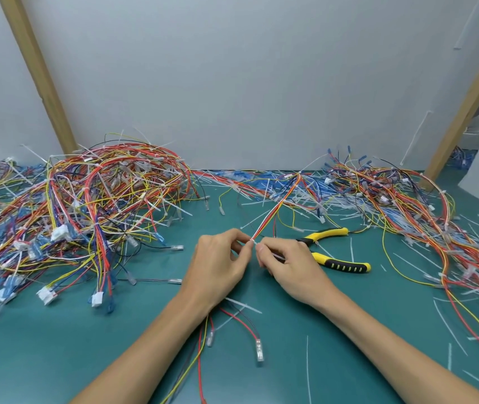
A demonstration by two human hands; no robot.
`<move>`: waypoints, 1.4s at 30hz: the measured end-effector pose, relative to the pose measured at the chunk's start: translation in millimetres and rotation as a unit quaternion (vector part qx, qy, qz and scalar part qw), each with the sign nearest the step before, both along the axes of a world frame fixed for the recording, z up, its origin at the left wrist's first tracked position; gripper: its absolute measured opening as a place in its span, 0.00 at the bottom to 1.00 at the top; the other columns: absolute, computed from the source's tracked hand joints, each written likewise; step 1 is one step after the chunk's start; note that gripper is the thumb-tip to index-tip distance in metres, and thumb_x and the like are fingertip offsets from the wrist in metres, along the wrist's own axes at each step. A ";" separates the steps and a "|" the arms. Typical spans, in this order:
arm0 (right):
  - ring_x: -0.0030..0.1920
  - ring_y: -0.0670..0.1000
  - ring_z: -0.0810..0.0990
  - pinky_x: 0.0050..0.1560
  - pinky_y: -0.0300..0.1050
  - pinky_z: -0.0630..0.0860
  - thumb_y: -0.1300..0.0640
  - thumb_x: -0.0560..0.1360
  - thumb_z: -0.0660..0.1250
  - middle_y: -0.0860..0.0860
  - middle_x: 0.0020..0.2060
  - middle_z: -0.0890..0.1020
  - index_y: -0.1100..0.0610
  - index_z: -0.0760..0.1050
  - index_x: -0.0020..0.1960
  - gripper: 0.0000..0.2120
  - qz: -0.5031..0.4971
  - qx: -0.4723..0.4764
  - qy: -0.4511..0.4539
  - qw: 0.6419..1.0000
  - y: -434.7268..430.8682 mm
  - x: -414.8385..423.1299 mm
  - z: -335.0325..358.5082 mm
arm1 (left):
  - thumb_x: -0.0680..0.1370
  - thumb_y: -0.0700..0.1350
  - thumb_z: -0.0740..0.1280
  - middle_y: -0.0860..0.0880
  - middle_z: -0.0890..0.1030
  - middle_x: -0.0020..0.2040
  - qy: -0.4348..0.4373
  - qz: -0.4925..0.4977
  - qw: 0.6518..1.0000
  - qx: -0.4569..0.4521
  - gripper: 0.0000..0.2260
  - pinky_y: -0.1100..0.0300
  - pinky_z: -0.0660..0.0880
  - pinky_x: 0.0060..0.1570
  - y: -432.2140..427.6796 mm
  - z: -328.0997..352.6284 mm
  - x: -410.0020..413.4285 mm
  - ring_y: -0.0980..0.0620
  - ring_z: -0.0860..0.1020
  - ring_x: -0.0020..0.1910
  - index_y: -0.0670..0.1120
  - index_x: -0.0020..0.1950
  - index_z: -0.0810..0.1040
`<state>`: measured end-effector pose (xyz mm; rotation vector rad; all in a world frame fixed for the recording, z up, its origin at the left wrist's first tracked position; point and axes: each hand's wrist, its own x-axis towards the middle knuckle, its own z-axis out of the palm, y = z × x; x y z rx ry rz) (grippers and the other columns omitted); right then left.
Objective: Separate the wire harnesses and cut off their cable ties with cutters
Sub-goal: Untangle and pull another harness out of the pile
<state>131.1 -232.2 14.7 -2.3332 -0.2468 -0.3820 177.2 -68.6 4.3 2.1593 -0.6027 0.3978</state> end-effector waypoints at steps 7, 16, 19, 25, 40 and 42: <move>0.31 0.44 0.64 0.34 0.41 0.61 0.58 0.82 0.63 0.46 0.25 0.65 0.50 0.63 0.31 0.22 0.025 0.022 -0.001 0.999 -0.5 1.5 0.1 | 0.75 0.53 0.70 0.59 0.82 0.31 0.035 0.014 0.999 -0.014 0.09 0.59 0.76 0.36 -1.9 2.9 1.1 0.60 0.75 0.28 0.51 0.37 0.80; 0.28 0.45 0.69 0.34 0.41 0.66 0.56 0.82 0.62 0.49 0.25 0.73 0.57 0.71 0.33 0.18 -0.005 0.105 0.029 0.994 -1.9 2.4 -0.7 | 0.77 0.55 0.70 0.59 0.83 0.33 0.103 0.025 0.994 -0.033 0.07 0.57 0.78 0.40 -4.6 4.3 4.0 0.60 0.77 0.30 0.53 0.42 0.84; 0.27 0.48 0.73 0.33 0.40 0.70 0.56 0.83 0.61 0.50 0.26 0.76 0.57 0.74 0.36 0.17 -0.037 0.180 0.036 0.982 -3.0 4.5 -2.6 | 0.79 0.52 0.70 0.57 0.85 0.37 0.162 -0.033 0.984 -0.062 0.05 0.60 0.75 0.35 -1.6 7.0 1.7 0.57 0.76 0.25 0.53 0.47 0.84; 0.27 0.46 0.69 0.26 0.35 0.65 0.54 0.84 0.60 0.48 0.27 0.75 0.57 0.75 0.37 0.18 -0.142 0.306 0.002 0.941 -10.4 10.6 -6.0 | 0.76 0.41 0.74 0.46 0.86 0.50 0.319 -0.248 0.908 -0.110 0.15 0.66 0.76 0.51 22.2 16.8 10.0 0.58 0.81 0.45 0.48 0.62 0.80; 0.28 0.49 0.74 0.32 0.45 0.72 0.31 0.75 0.57 0.54 0.27 0.81 0.55 0.83 0.37 0.30 -0.001 0.158 0.094 0.983 0.9 -4.9 2.9 | 0.74 0.40 0.75 0.55 0.85 0.34 0.140 -0.027 0.983 -0.112 0.08 0.72 0.74 0.36 16.9 6.3 2.6 0.60 0.84 0.35 0.51 0.51 0.87; 0.30 0.47 0.75 0.39 0.51 0.75 0.32 0.76 0.58 0.49 0.28 0.80 0.50 0.81 0.37 0.25 -0.005 0.007 0.054 0.999 3.4 -7.0 -0.9 | 0.73 0.40 0.74 0.56 0.85 0.34 0.119 -0.023 0.989 -0.090 0.10 0.71 0.74 0.36 15.4 6.5 1.5 0.61 0.83 0.32 0.52 0.51 0.87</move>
